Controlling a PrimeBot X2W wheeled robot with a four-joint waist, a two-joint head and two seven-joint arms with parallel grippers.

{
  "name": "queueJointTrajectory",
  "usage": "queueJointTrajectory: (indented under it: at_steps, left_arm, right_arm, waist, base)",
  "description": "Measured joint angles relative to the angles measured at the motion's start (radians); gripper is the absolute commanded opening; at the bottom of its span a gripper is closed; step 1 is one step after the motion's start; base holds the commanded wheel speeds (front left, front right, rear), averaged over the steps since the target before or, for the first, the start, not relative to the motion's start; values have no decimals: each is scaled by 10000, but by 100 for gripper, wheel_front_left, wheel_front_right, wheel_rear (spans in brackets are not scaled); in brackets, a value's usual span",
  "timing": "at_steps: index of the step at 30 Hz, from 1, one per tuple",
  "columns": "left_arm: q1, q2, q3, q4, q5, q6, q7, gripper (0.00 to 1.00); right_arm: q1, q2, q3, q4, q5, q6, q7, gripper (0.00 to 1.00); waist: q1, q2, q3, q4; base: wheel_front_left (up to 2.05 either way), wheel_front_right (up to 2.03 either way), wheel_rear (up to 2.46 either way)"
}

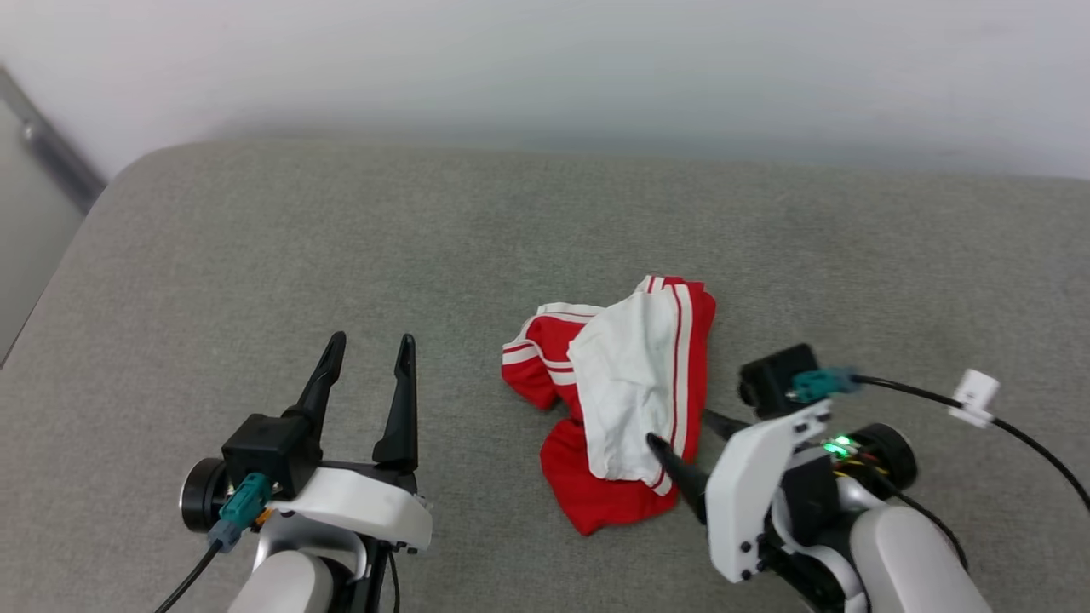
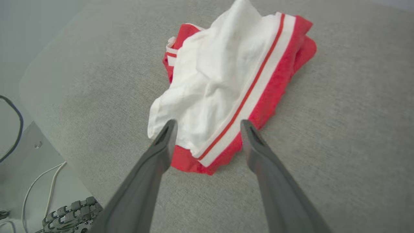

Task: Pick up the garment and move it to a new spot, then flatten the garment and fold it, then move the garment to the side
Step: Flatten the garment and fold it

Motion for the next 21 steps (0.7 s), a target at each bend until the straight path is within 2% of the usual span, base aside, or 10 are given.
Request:
queueJointTrajectory:
  at_steps: [6, 12, 13, 14, 15, 21]
  left_arm:
    - [-303, -142, -77, 134, 2, -63, -98, 100]
    - [-428, -244, -127, 288, 15, -77, -186, 100]
    - [-430, -255, -132, 314, 13, -96, -198, 100]
    - [-430, -265, -136, 347, 13, -109, -222, 100]
    - [-430, -274, -138, 362, 13, -109, -226, 100]
    - [-392, -263, -77, 441, -17, -88, -282, 100]
  right_arm:
    - [-956, -100, 1306, 654, 522, 0, 552, 100]
    - [-1600, -161, 1753, 1804, 800, 0, 598, 100]
    - [-1655, -180, 1768, 1998, 719, 0, 614, 93]
    - [-1701, -190, 1751, 2151, 704, 0, 610, 16]
    - [-1745, -188, 1720, 2249, 731, 0, 525, 0]
    - [-1851, -215, 1461, 2318, 686, 0, 96, 0]
  waist:
    - [1, 0, 334, 368]
    - [0, 0, 528, 556]
    - [0, 0, 535, 567]
    - [0, 0, 535, 574]
    - [0, 0, 530, 574]
    - [0, 0, 407, 405]
  base:
    - [0, 0, 0]
    - [0, 0, 0]
    - [0, 0, 0]
    - [0, 0, 0]
    - [0, 0, 0]
    - [0, 0, 0]
